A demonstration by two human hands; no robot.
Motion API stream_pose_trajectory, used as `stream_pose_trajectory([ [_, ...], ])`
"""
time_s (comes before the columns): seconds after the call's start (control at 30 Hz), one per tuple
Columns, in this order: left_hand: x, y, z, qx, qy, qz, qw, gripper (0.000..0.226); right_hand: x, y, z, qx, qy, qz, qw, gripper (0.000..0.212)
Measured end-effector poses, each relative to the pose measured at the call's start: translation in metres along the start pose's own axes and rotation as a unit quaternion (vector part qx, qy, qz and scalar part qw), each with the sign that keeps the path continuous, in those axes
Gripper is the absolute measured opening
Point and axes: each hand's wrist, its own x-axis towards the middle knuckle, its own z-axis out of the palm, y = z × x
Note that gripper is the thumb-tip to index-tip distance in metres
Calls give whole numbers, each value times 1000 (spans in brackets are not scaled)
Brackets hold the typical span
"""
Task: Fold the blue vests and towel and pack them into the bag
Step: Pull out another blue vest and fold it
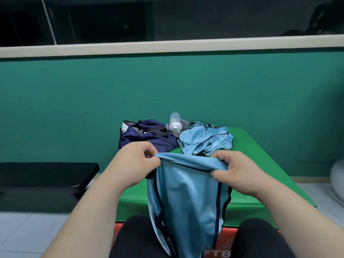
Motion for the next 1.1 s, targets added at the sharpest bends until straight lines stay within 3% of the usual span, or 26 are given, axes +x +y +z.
stream_pose_trajectory([
  [0.13,-3,2,17,18,-51,-6,999,6,4,-10,-9,53,14,-4,998,24],
  [0.27,-9,18,34,-10,-115,46,992,34,10,-32,-14,35,-11,-31,999,20],
  [0.37,-14,30,40,-82,-113,98,985,49,13,-44,-14,17,-40,-43,998,29],
  [0.47,-18,38,46,-108,-95,116,983,56,16,-45,-11,74,-47,-51,995,34],
  [0.63,-20,40,52,-117,-36,126,984,42,19,-42,-8,98,-40,-27,994,36],
  [0.93,-5,26,43,-173,-52,85,980,18,3,-21,18,221,-23,-54,973,50],
  [1.1,-9,21,41,-158,-86,65,981,30,-5,-7,36,258,25,-60,964,33],
])
